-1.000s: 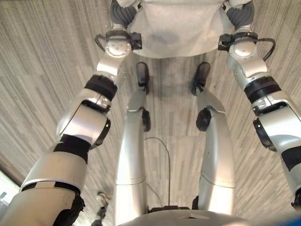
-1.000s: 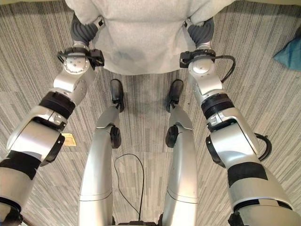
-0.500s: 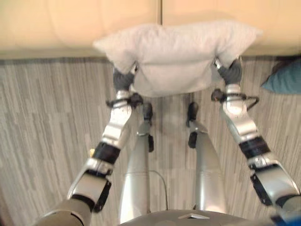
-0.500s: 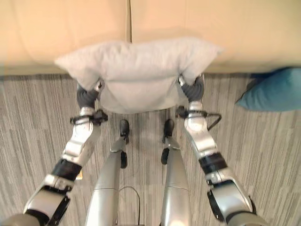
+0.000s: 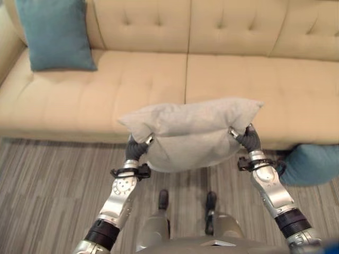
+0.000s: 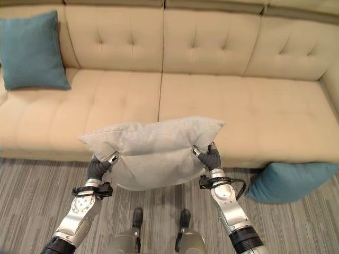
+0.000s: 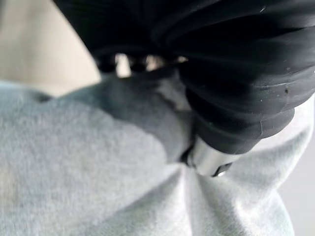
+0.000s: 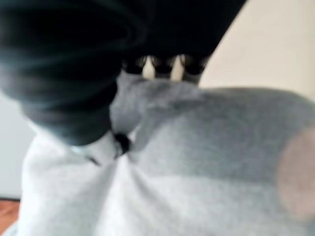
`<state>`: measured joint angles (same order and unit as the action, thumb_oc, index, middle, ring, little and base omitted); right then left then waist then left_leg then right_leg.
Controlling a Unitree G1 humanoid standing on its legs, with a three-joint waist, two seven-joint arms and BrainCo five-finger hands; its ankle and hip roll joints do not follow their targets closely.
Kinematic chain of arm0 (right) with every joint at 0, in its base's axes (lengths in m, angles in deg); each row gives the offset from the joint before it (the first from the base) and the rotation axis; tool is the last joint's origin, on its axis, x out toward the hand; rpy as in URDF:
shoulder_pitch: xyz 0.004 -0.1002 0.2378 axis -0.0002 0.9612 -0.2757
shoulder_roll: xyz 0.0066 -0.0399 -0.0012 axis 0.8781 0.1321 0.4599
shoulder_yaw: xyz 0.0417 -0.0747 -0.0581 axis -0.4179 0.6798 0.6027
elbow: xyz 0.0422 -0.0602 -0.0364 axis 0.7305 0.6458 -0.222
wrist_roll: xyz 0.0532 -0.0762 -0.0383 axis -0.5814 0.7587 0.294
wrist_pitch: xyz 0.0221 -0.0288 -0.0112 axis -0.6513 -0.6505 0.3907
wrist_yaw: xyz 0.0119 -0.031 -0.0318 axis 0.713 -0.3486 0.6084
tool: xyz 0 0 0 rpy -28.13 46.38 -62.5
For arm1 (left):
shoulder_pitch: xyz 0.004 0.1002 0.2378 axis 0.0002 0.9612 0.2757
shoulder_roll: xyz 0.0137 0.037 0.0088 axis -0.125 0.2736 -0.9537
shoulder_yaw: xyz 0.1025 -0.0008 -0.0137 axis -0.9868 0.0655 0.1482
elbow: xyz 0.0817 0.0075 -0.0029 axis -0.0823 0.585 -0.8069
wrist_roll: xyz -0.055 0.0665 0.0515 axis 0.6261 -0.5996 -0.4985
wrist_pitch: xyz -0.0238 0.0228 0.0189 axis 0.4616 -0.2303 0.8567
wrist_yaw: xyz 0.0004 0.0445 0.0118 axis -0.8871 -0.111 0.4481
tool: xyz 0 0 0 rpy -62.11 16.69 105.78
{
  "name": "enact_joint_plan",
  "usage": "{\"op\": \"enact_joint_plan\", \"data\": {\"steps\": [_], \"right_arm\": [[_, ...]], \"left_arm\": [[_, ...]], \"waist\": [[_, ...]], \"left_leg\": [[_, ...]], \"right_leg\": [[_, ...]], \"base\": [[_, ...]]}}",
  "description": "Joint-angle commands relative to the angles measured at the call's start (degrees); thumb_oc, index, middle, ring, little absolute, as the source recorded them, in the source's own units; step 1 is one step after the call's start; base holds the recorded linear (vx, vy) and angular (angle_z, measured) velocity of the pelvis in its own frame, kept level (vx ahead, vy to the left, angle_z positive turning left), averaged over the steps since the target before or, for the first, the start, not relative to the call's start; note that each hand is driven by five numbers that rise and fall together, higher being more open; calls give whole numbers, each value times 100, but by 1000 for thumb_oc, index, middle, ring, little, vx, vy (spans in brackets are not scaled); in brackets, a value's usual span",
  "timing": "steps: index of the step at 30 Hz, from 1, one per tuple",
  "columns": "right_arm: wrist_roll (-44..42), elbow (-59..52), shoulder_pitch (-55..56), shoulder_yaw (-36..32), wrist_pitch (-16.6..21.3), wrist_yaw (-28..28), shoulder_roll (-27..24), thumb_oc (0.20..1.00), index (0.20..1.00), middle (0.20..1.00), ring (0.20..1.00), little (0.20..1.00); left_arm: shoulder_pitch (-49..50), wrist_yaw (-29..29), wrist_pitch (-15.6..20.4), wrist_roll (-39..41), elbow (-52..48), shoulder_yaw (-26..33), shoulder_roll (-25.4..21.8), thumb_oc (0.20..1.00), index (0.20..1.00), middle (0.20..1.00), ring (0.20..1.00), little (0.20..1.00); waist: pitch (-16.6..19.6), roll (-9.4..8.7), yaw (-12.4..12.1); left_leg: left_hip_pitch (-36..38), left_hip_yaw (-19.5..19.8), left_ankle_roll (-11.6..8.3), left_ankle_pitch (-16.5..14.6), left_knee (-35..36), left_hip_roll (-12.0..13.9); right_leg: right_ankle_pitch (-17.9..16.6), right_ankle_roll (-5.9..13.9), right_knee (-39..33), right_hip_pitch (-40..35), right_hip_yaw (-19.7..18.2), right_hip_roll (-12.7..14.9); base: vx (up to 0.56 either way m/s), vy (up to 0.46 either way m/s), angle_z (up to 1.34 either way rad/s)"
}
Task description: Pick up all the scattered cushions and arrange them neatly on the sofa.
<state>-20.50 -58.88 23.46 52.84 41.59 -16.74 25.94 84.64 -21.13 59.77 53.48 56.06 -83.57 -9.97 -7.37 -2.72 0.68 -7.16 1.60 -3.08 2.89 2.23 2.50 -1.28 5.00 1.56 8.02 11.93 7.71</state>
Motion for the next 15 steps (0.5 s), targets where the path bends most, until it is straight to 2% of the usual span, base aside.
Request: {"op": "enact_joint_plan", "data": {"steps": [1, 3, 4, 5, 6, 7, 11, 12, 13, 14, 15], "right_arm": [[67, -558, -155, -286, 335, 101, -119, 200, 200, 200, 200, 200], [96, -608, -105, -272, 296, 160, -96, 200, 200, 200, 200, 200], [135, -638, -108, -219, 273, 208, -47, 200, 200, 200, 200, 200], [154, -666, -128, -190, 250, 287, 36, 200, 200, 200, 200, 200], [154, -667, -129, -190, 249, 288, 36, 200, 200, 200, 200, 200], [188, -739, -106, -155, 287, 314, 114, 200, 200, 200, 200, 200], [189, -740, -105, -155, 286, 314, 113, 200, 200, 200, 200, 200], [252, -747, -101, -136, 278, 295, 97, 200, 200, 200, 200, 200], [242, -759, -156, -119, 302, 248, 32, 200, 200, 200, 200, 200], [256, -767, -177, -128, 305, 224, 16, 200, 200, 200, 200, 200], [278, -807, -171, -150, 308, 202, -30, 200, 200, 200, 200, 200]], "left_arm": [[-245, -94, 300, -295, -477, 257, -92, 200, 200, 200, 200, 200], [-163, -101, 273, -348, -536, 285, -115, 200, 200, 200, 200, 200], [-86, -118, 247, -401, -579, 297, -139, 200, 200, 200, 200, 200], [-25, -178, 202, -472, -645, 311, -242, 200, 200, 200, 200, 200], [-25, -179, 202, -471, -645, 312, -242, 200, 200, 200, 200, 200], [-37, -177, 204, -538, -624, 291, -243, 200, 200, 200, 200, 200], [-38, -176, 205, -538, -622, 290, -241, 200, 200, 200, 200, 200], [-89, -173, 222, -549, -620, 255, -164, 200, 200, 200, 200, 200], [-222, -180, 245, -557, -606, 128, -122, 200, 200, 200, 200, 200], [-246, -171, 264, -577, -590, 141, -96, 200, 200, 200, 200, 200], [-310, -161, 257, -579, -574, 76, -38, 200, 200, 200, 200, 200]], "waist": [[273, 11, -38], [311, -6, -76], [336, -12, -142], [233, 73, -159], [234, 67, -167], [157, 145, -124], [161, 145, -128], [136, 144, -61], [130, 54, 30], [135, 48, 40], [133, -7, 53]], "left_leg": [[130, -58, -74, -565, -324, -149], [277, -108, -14, -671, -344, -183], [324, -150, 101, -795, -435, -251], [302, -185, 264, -826, -541, -344], [297, -196, 267, -827, -544, -349], [339, -124, 317, -808, -515, -348], [339, -129, 314, -811, -513, -347], [361, -20, 305, -802, -467, -406], [348, 124, 293, -822, -486, -530], [331, 194, 269, -818, -501, -543], [306, 299, 218, -827, -542, -569]], "right_leg": [[223, 357, 282, -284, 88, 70], [206, 394, 248, -422, 32, 107], [137, 473, 334, -402, -98, 196], [-219, 629, 1173, -35, -296, 387], [-209, 632, 1200, -14, -311, 393], [-89, 567, 1593, 279, -541, 201], [-77, 564, 1612, 293, -547, 201], [189, 459, 1330, 391, -799, -112], [180, 339, 661, 381, -1053, -398], [166, 370, 614, 388, -1101, -431], [206, 276, 641, 350, -1238, -531]], "base": [[173, 197, -14], [105, 208, -24], [-7, 383, -21], [-9, 384, -38], [-11, 319, -65], [22, 91, -88], [25, 23, -10], [175, -60, 20], [195, -95, 6], [188, -207, 30], [87, -142, 69]]}}
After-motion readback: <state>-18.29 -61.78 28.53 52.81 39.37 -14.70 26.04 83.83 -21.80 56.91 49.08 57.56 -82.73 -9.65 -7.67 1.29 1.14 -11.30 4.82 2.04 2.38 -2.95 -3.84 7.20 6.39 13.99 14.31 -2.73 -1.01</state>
